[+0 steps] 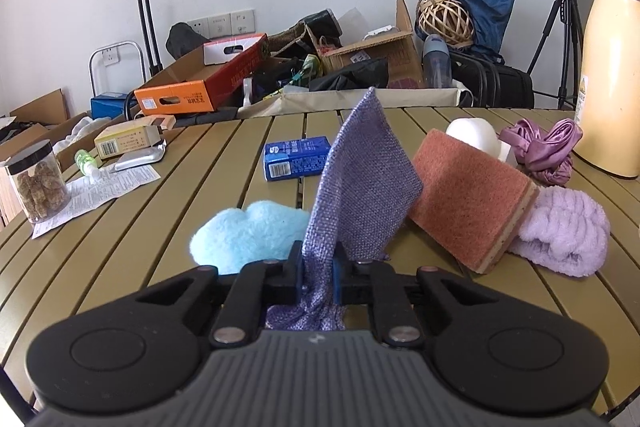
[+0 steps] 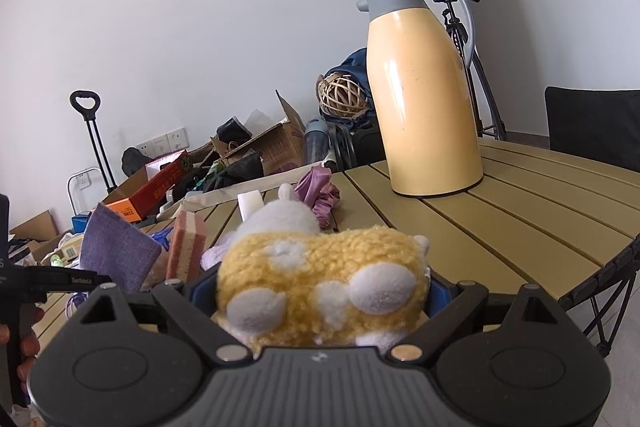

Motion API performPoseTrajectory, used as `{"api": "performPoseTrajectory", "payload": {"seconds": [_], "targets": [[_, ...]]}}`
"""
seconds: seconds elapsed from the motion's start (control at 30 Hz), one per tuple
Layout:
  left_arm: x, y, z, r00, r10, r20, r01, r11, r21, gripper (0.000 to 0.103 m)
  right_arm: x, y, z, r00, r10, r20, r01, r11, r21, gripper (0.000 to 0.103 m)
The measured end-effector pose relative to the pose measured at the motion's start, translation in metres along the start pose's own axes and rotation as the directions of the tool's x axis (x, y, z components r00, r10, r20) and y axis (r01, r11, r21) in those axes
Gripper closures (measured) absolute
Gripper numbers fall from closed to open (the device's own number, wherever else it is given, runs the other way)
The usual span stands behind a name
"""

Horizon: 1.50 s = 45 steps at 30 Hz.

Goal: Collect trash
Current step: 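Lift both held items off the table and carry them toward the black bin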

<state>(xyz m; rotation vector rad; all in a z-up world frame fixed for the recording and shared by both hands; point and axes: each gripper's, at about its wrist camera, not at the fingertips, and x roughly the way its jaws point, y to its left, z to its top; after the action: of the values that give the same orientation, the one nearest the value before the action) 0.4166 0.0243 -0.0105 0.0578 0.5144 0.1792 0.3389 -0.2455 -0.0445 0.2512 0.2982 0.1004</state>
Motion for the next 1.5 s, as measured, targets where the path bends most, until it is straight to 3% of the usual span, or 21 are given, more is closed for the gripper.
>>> {"api": "performPoseTrajectory", "payload": {"seconds": [0.63, 1.03, 1.5], "targets": [[-0.064, 0.012, 0.002, 0.995, -0.013, 0.102, 0.016, 0.999, -0.03, 0.09, -0.019, 0.019, -0.002, 0.997, 0.063, 0.033, -0.062, 0.997, -0.036, 0.009], [-0.129, 0.014, -0.007, 0.988, -0.018, 0.15, 0.018, 1.0, -0.003, 0.09, -0.068, 0.038, 0.006, 0.99, 0.116, 0.08, -0.109, 0.991, -0.081, 0.009], [-0.208, 0.016, -0.035, 0.987, -0.04, 0.157, 0.039, 0.999, 0.014, 0.09, -0.135, 0.045, 0.002, 0.986, 0.15, 0.066, -0.143, 0.984, -0.105, 0.009]]}}
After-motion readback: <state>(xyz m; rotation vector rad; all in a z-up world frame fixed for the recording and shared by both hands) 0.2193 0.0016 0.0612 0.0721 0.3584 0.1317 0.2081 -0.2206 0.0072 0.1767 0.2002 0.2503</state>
